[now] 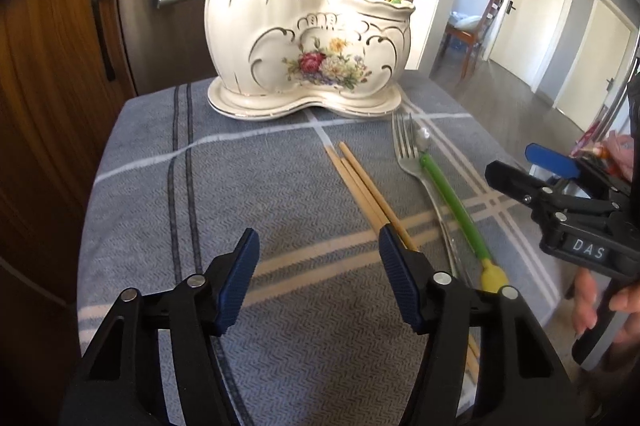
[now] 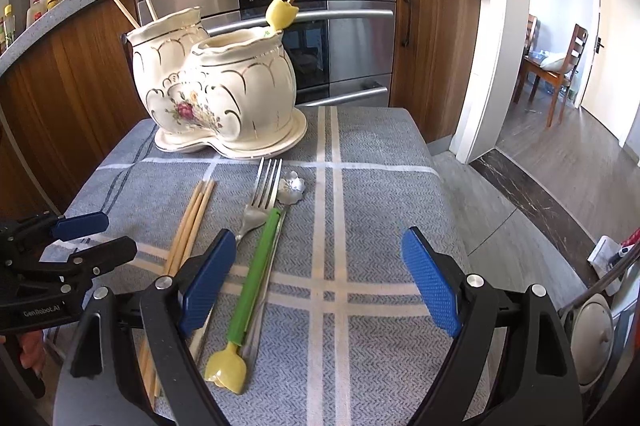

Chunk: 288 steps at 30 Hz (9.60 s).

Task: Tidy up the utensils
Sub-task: 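Pull both tools back and move left tool toward the remaining chopsticks, then close left tool on a wooden chopstick, then hold chopstick in left tool while right tool grasps the green-handled yellow spatula, then lift chopstick with left tool while right tool lifts the spatula toward the holder, then lower chopstick into taller pot with left tool while right tool lowers spatula into smaller pot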

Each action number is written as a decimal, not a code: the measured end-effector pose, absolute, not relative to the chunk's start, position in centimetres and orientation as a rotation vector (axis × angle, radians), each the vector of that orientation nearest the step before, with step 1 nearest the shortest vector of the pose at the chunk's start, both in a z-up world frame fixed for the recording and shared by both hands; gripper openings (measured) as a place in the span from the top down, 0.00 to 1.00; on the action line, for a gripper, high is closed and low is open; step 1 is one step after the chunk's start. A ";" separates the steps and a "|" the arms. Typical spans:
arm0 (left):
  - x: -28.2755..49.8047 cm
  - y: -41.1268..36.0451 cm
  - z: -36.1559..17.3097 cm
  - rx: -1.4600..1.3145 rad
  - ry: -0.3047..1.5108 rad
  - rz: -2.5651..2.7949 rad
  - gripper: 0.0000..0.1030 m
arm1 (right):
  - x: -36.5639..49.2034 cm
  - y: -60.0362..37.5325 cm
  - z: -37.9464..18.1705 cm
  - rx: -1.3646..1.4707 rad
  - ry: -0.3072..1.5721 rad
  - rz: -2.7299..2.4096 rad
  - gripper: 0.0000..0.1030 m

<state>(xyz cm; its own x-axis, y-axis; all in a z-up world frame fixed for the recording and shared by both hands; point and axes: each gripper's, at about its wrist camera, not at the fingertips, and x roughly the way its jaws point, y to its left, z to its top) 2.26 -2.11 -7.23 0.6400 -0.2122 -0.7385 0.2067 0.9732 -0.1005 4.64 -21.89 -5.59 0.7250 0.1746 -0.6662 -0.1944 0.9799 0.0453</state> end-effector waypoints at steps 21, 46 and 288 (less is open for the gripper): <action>2.2 -5.2 -8.5 0.057 0.892 -0.241 0.65 | 4.7 -22.1 -6.8 -0.038 0.781 0.206 0.18; 2.1 -5.7 -8.4 0.059 0.909 -0.256 0.68 | 4.6 -21.9 -6.7 -0.042 0.790 0.216 0.18; 9.7 0.2 4.4 0.043 0.303 -0.229 0.94 | 14.4 -16.7 0.4 0.119 0.436 0.437 0.90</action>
<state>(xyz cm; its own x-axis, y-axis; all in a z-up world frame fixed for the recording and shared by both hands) 9.66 0.24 4.40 0.9286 -0.2174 -0.3007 0.2302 0.9731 0.0072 14.36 -16.66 0.40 0.8158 0.4335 -0.3828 -0.3833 0.9009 0.2035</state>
